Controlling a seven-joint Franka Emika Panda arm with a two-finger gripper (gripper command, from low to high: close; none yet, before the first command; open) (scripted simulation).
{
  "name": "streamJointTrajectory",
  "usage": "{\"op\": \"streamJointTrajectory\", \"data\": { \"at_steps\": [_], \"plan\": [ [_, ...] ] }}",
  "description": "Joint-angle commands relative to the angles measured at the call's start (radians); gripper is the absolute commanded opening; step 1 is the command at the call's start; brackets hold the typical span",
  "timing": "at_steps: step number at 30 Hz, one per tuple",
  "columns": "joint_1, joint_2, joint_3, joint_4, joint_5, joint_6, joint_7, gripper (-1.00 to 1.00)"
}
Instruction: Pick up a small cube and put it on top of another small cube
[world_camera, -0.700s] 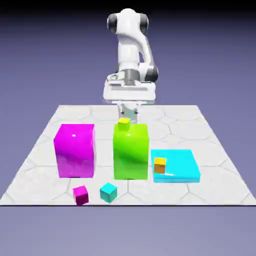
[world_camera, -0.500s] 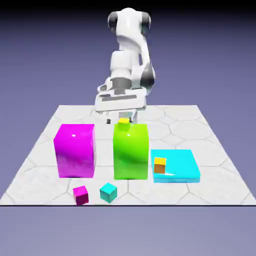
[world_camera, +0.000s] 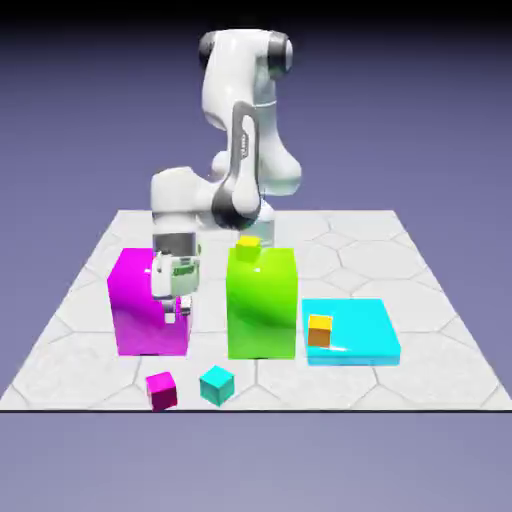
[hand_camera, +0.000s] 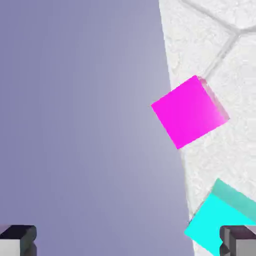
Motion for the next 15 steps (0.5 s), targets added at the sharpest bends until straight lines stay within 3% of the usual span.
{"op": "streamJointTrajectory", "data": {
  "at_steps": [1,8,15],
  "plan": [
    [-0.02,0.032,0.007,0.017,0.038,-0.006,0.044,0.0],
    [-0.155,0.244,0.056,0.128,0.288,-0.047,0.333,0.0],
    [-0.175,0.457,0.126,0.262,0.42,0.053,0.18,0.0]
  ]
}}
